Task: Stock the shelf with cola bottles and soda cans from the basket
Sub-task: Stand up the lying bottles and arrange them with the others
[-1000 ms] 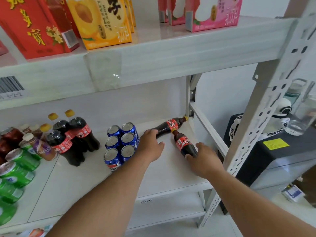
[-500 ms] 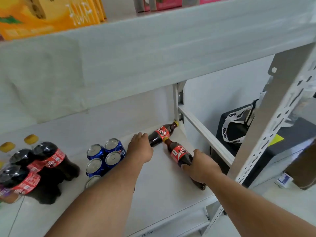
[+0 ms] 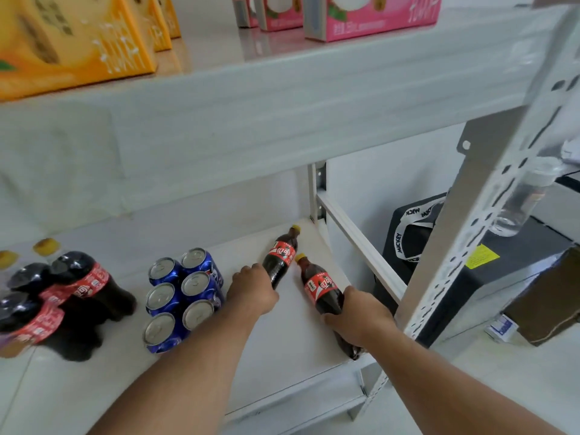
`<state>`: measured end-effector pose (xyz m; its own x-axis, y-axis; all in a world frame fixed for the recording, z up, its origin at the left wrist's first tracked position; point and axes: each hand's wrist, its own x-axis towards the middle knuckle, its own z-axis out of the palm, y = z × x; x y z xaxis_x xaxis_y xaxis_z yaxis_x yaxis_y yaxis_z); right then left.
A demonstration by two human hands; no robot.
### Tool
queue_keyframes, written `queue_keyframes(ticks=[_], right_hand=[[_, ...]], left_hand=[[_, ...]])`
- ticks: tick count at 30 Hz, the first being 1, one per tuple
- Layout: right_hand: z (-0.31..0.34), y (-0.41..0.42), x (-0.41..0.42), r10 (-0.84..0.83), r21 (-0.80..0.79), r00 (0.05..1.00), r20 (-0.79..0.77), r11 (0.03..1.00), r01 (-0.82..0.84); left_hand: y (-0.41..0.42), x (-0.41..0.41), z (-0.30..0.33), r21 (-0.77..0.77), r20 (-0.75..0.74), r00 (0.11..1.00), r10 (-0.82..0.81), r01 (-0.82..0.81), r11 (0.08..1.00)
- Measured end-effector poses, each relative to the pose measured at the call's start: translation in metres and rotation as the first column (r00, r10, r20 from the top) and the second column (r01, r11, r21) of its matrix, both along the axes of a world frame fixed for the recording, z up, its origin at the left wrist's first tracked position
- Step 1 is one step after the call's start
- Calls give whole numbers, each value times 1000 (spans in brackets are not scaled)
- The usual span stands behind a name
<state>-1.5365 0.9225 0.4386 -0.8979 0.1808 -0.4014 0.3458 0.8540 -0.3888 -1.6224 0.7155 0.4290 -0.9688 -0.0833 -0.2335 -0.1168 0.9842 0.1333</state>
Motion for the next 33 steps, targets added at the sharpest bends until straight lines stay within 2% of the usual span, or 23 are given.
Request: queue_keyframes(ticks=[7,13,18,25,30,33], right_hand=[[2,2,18,-4,-33,1000,-13,999,4],[3,4,16,1,-71,1000,-7,997,-2],[-2,3,5,-30,-115,999,23,993,32],[-9,-9,-11,-81,-150,993,81,984,92],[-16,-11,-12,-191,-324,970,150,918,230],[-14,-12,-5,-215,-413,969,122,877,247]], left_hand=[[6,64,8,-8,129,988,81,-81,997],[9,78,9,15,240,965,109,-116,993],[12,61,11,237,181,973,141,-183,954],[14,52,6,375,197,967,159,-225,899],[4,63,9,480,204,957,207,-282,830],[1,80,18,543,163,954,250,-298,785]])
